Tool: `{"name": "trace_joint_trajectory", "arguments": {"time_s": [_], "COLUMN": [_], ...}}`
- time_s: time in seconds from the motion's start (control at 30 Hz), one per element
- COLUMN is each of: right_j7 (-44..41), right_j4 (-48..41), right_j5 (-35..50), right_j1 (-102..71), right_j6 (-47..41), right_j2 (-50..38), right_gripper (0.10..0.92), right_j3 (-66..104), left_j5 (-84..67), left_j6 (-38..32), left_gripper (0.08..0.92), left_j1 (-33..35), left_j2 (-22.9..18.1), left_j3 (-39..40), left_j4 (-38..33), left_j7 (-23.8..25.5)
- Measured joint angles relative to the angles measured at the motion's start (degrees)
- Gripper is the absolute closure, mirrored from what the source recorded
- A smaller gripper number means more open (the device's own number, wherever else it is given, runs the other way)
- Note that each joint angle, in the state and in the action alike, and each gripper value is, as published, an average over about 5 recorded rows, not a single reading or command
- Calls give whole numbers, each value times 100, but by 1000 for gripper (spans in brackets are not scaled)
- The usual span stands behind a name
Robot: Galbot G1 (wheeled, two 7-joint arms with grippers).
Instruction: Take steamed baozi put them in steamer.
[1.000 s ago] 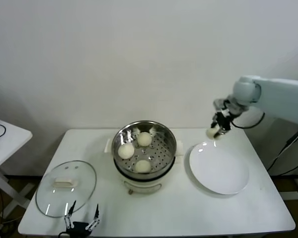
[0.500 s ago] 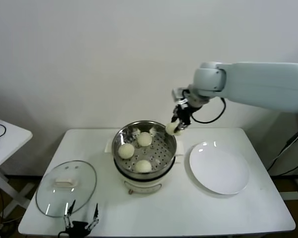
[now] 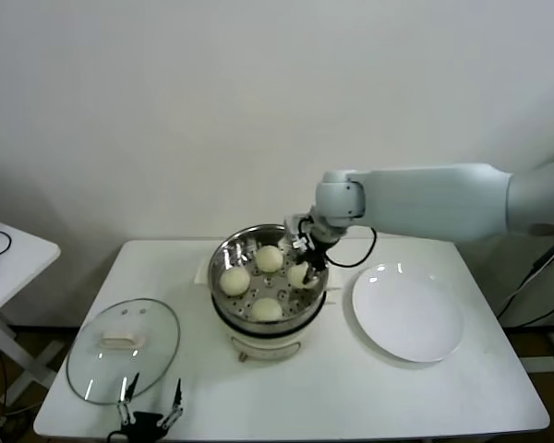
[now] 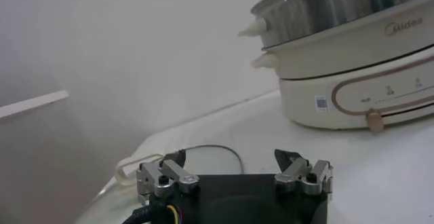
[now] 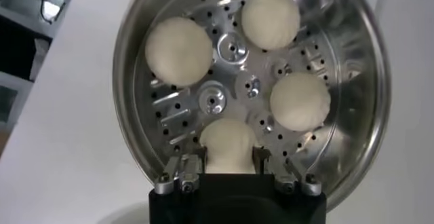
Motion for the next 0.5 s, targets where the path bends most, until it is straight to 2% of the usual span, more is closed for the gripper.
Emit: {"name": "trace_joint_trajectory", "arguments": {"time_s": [0.13, 0.37, 0.5], "right_j7": [54, 114, 100], "right_j4": [-103, -197, -168], "right_j5": [-127, -167, 12], "right_j1": [-151, -241, -126], "right_j6": [11, 28, 31], "right_j2": [83, 136, 65], "right_gripper": [468, 267, 209], "right_j3": [8, 110, 138], "left_j5": [0, -3, -6], "left_j6": [-2, -4, -2], "left_gripper": [177, 177, 177], "left_j1": [-19, 1, 28], "left_j2": [0, 0, 0], "left_j3": [6, 6, 0], "left_j4": [10, -32, -72], "left_j7": [1, 2, 5]}}
